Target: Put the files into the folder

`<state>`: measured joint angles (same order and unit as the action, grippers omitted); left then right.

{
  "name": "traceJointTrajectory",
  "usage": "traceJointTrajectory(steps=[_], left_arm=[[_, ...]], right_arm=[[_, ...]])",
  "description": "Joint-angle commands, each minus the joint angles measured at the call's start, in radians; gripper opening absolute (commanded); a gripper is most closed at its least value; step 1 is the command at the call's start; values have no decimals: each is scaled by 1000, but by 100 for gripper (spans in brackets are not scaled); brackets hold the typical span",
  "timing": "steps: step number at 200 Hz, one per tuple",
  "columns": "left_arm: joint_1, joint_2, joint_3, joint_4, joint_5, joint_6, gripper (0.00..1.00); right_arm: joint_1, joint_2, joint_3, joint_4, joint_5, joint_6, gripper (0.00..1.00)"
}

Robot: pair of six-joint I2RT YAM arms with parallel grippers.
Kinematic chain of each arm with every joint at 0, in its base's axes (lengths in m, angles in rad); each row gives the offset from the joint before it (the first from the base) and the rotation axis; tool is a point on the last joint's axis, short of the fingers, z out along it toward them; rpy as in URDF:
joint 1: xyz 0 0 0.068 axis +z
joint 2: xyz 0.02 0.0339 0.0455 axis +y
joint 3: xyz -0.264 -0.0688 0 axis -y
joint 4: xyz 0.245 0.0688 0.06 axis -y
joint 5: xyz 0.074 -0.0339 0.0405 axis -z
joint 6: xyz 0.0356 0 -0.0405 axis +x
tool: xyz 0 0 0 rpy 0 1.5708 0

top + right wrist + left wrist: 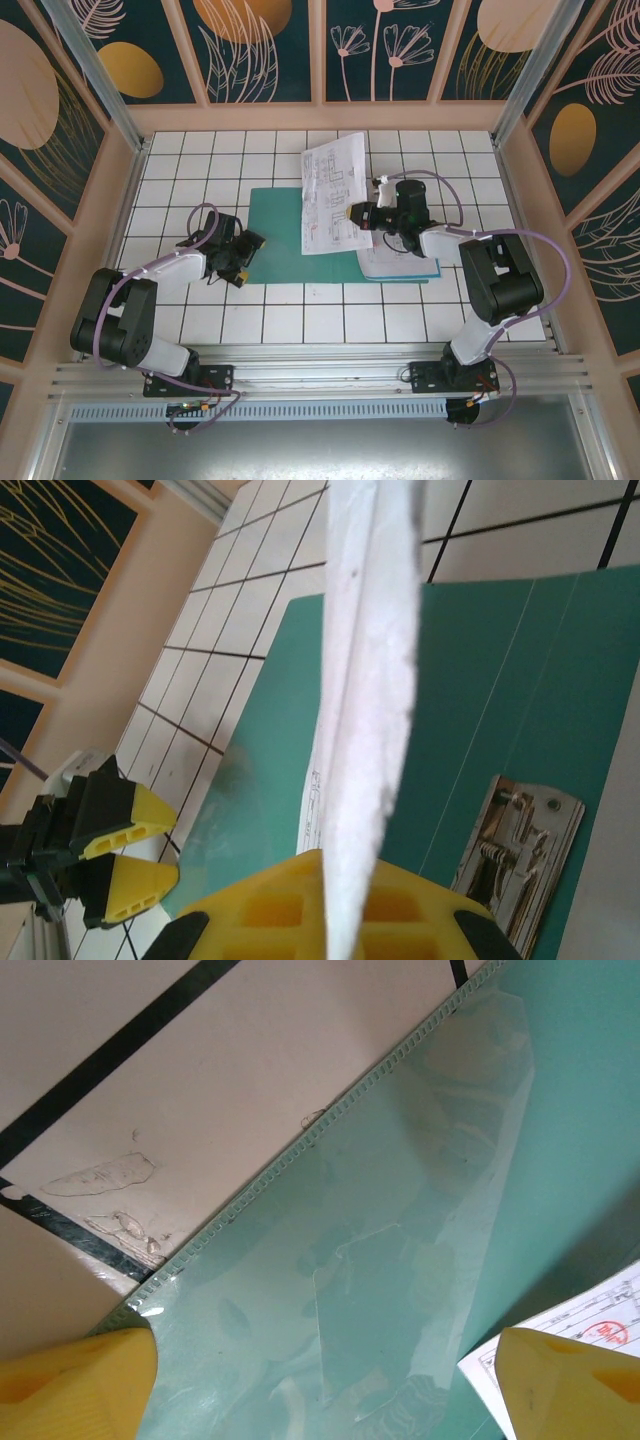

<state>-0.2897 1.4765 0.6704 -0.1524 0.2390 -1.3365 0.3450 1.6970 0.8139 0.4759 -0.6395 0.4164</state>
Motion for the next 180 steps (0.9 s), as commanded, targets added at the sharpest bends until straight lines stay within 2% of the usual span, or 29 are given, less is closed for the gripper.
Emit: traceJointTrajectory(steps=[1, 111, 180], left_arm=[[5, 14, -23, -27, 3, 21, 88], [5, -8, 17, -71, -21, 59, 88], [5, -28, 63, -162, -64, 126, 88]], right_arm=[[7, -33, -26, 49, -53, -18, 0], [4, 52, -94, 234, -140, 106, 0], [6, 91, -70, 163, -119, 83, 0]])
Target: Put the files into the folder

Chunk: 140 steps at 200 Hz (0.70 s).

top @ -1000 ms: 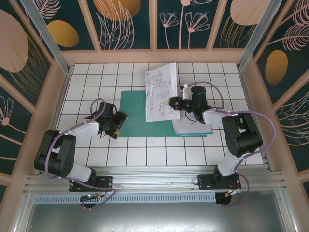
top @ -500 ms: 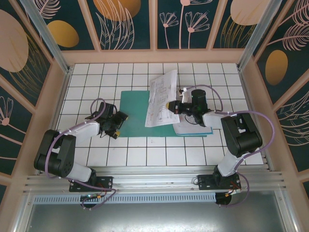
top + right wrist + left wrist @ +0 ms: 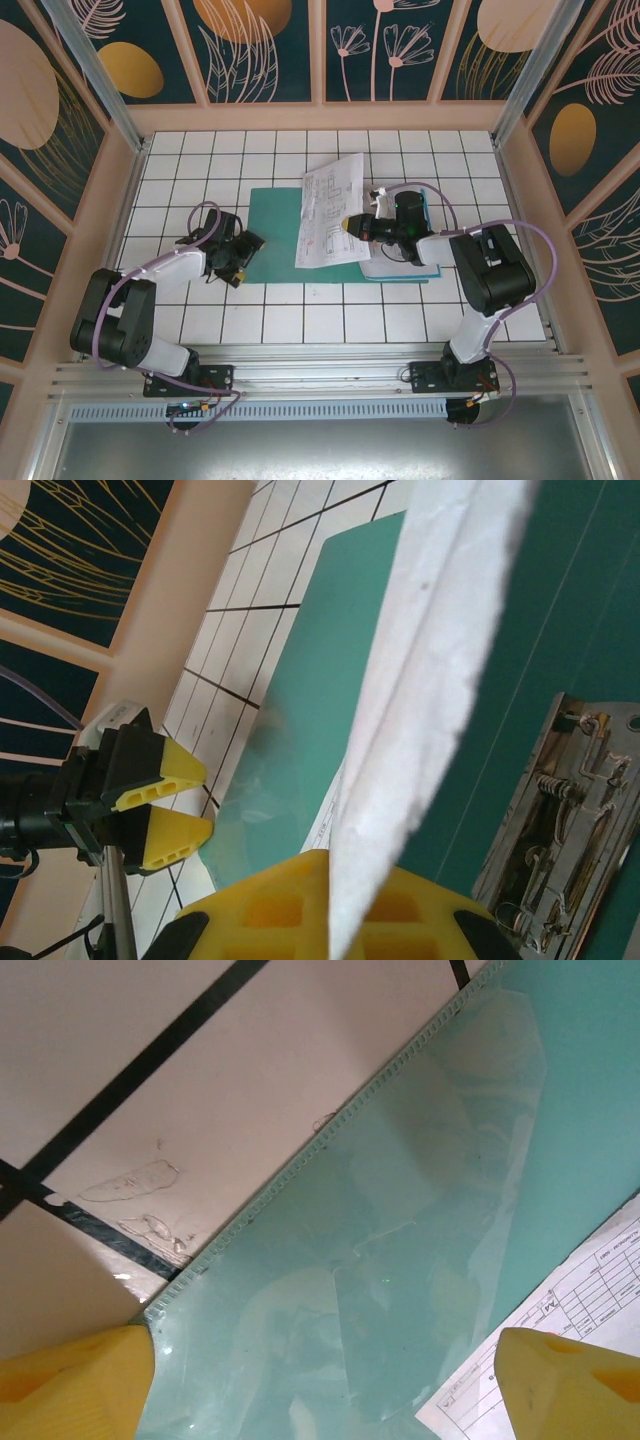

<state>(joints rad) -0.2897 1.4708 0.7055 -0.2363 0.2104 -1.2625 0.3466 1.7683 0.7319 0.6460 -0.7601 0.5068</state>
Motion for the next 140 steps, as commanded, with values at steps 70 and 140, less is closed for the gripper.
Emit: traceJointTrajectory(steps=[70, 140], left_arm=[[22, -1, 27, -68, -36, 70, 88], [22, 24, -22, 31, 27, 31, 88]], right_arm=[[58, 72, 33, 40, 58, 63, 0], [98, 143, 55, 147, 53, 154, 0]])
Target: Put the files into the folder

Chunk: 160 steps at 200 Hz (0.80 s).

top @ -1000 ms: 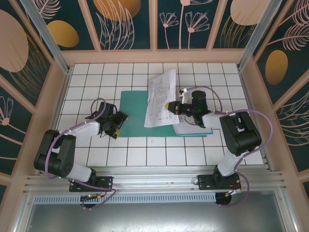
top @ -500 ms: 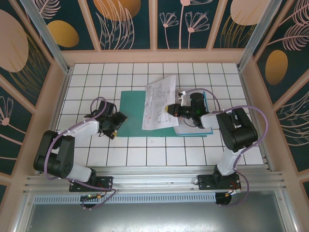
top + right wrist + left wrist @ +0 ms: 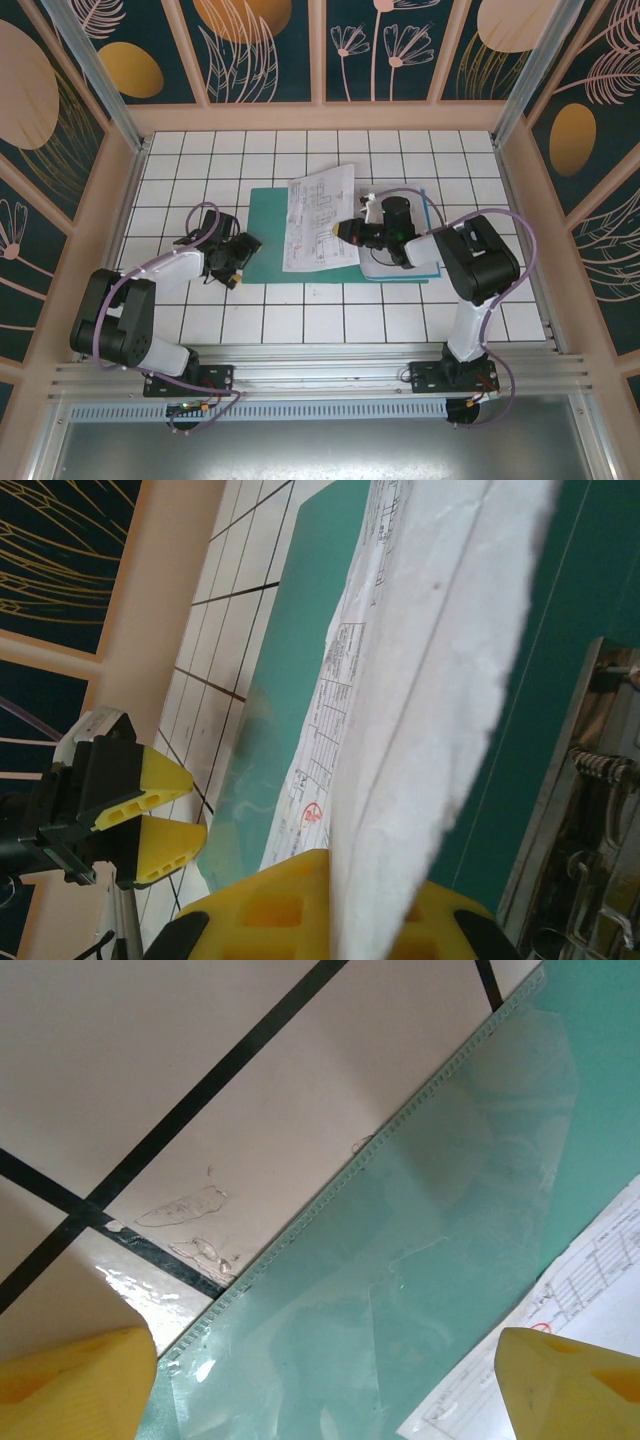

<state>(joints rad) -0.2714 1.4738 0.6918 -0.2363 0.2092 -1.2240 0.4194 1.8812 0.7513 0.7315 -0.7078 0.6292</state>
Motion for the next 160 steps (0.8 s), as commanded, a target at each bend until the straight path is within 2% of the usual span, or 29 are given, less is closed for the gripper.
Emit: traceJointTrajectory(steps=[1, 160], left_arm=[[4, 20, -8, 31, 27, -7, 88], [3, 23, -20, 48, 55, 2, 88]], right_arm=[[26, 31, 36, 62, 1, 31, 0], [107, 164, 79, 221, 53, 199, 0]])
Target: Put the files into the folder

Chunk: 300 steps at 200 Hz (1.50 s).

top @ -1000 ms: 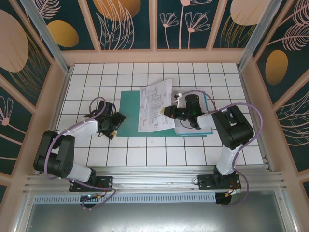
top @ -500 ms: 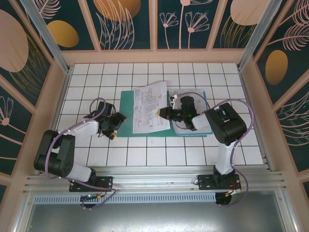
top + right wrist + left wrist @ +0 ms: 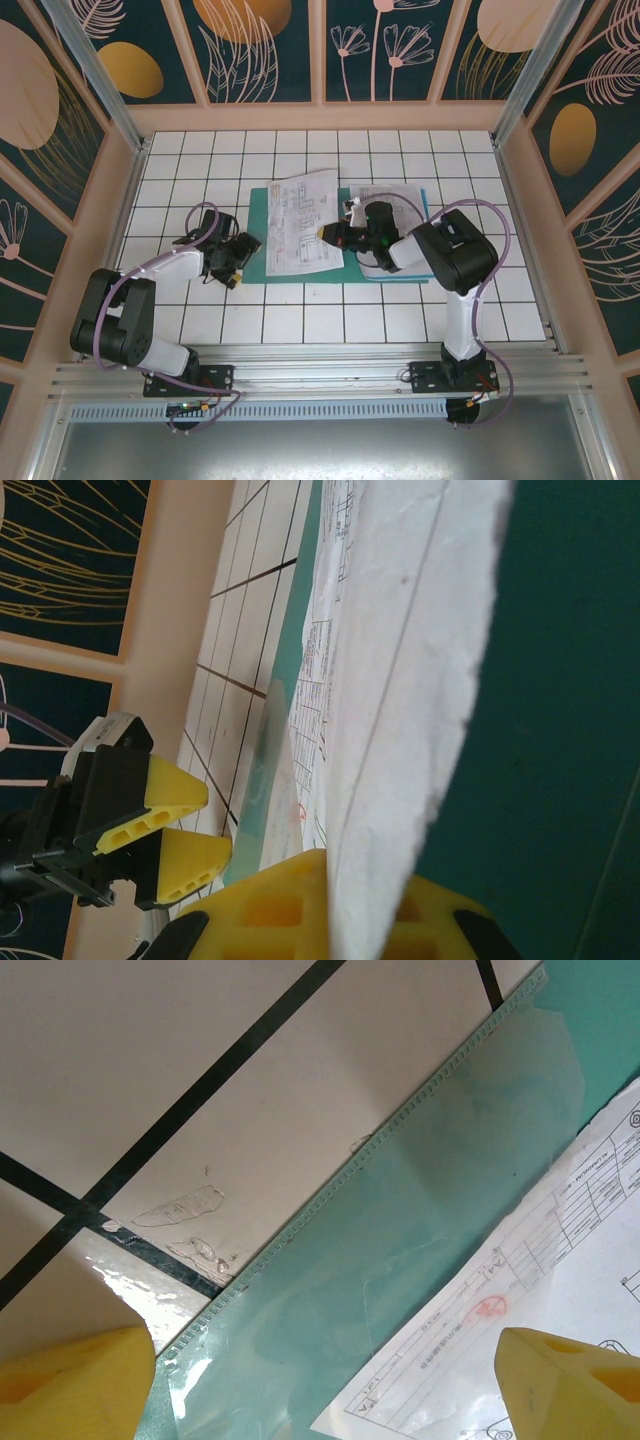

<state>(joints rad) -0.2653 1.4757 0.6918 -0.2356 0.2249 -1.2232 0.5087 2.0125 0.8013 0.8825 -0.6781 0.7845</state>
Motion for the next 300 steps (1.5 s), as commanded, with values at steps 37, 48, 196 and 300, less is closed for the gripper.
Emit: traceJointTrajectory(steps=[37, 48, 196, 300], left_arm=[[-2, 15, -37, 68, 48, -14, 88], [-3, 14, -41, 73, 50, -16, 88], [-3, 12, -64, 116, 74, -39, 88], [-5, 22, -69, 143, 96, -44, 88]], right_arm=[[33, 53, 28, 112, 47, 92, 0], [33, 60, 28, 128, 49, 108, 0], [99, 121, -4, 245, 118, 255, 0], [125, 144, -2, 262, 138, 308, 0]])
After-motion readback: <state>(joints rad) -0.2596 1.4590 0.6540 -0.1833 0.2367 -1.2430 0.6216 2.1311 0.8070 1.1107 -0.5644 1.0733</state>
